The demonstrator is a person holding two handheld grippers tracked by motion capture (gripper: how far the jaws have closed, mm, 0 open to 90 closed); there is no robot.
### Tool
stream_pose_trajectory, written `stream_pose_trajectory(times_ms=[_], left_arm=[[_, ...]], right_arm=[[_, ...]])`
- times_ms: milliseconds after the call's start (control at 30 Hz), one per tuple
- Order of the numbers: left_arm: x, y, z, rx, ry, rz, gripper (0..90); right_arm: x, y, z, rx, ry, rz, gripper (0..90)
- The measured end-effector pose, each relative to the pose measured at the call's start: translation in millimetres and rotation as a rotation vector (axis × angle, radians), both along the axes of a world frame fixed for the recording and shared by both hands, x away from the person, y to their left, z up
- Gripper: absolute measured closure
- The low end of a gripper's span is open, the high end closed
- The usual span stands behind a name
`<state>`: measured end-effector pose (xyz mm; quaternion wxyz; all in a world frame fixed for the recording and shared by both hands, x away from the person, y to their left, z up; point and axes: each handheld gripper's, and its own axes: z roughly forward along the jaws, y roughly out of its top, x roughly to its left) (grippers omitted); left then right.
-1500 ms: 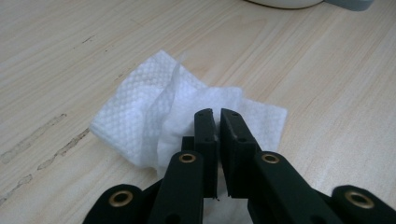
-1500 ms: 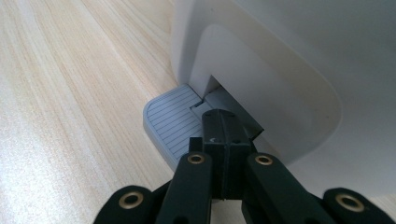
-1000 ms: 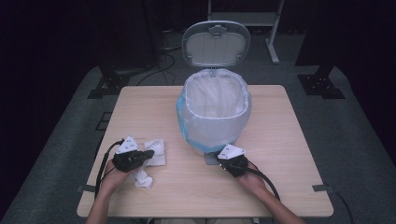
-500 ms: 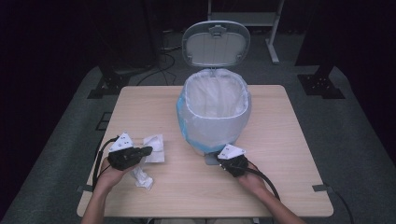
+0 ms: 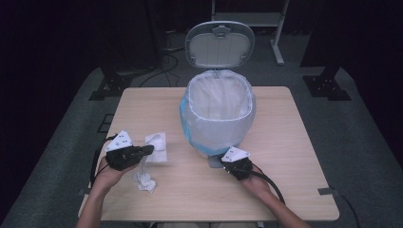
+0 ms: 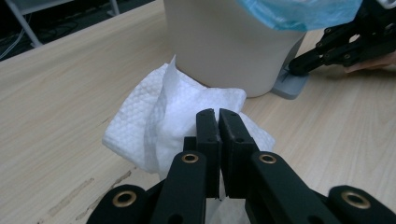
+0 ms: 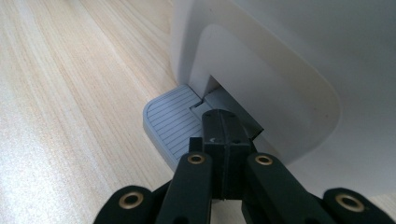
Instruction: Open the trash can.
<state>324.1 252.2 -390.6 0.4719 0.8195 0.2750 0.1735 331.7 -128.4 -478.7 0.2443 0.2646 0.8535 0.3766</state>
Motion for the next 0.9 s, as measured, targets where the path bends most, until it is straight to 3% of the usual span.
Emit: stream_pose_trajectory(times_ms=[900], left_arm=[[-8.4,-10.2,59.7,0.021,-0.041,-0.05,87.5]], right_arm=[[0.2,0.2,0.2,0.003,0.004,-0.006,90.0]])
